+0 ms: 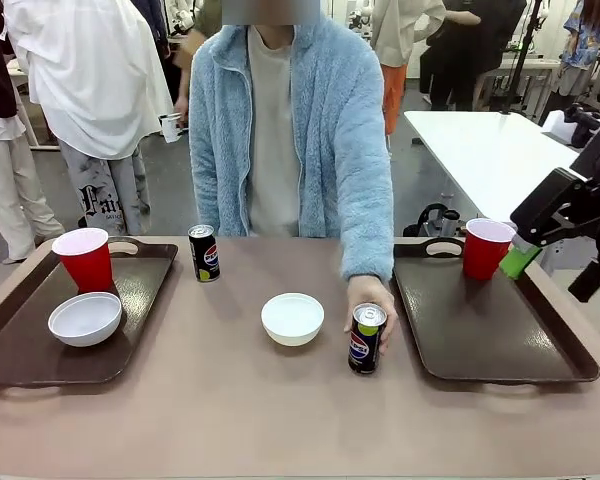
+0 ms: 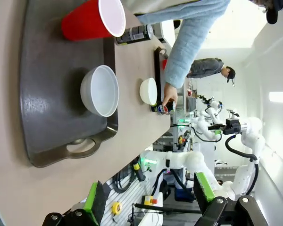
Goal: Prepare tableware on both trays.
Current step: Pick up a Picnic Bowl from the table and place it on a Handle tray.
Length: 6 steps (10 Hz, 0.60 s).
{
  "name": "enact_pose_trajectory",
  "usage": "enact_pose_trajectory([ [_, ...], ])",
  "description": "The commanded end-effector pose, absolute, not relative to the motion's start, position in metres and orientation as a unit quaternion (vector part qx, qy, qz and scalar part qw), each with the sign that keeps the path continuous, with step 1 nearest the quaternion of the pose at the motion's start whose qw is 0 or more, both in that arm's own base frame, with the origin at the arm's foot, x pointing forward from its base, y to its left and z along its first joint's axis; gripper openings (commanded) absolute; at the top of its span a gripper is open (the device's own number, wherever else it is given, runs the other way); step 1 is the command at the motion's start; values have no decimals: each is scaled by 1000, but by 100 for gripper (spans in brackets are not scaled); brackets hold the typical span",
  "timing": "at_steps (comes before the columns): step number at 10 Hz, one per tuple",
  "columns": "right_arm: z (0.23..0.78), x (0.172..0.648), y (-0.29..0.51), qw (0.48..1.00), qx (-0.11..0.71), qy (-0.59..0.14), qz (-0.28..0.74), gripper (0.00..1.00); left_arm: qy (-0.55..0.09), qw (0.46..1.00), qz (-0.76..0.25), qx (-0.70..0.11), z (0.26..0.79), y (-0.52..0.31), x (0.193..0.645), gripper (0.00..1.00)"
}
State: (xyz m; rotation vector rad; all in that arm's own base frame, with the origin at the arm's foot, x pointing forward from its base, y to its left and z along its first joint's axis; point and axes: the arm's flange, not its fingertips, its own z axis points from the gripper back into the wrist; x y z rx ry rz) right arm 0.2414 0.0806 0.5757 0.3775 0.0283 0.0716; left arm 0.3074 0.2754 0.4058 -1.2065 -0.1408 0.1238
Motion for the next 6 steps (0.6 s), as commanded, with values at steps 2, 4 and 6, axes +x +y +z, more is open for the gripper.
enact_pose_trajectory([
  [2,582,302,125,991,103,-10,79,100,-68,817,59,-569,407,276,306,99],
  [4,567,326,143,991,72,-25,108,100,-68,817,59,-569,407,276,306,99],
  [6,548,344,168,987,60,-63,135,100,-68,817,59,-569,407,276,306,99],
])
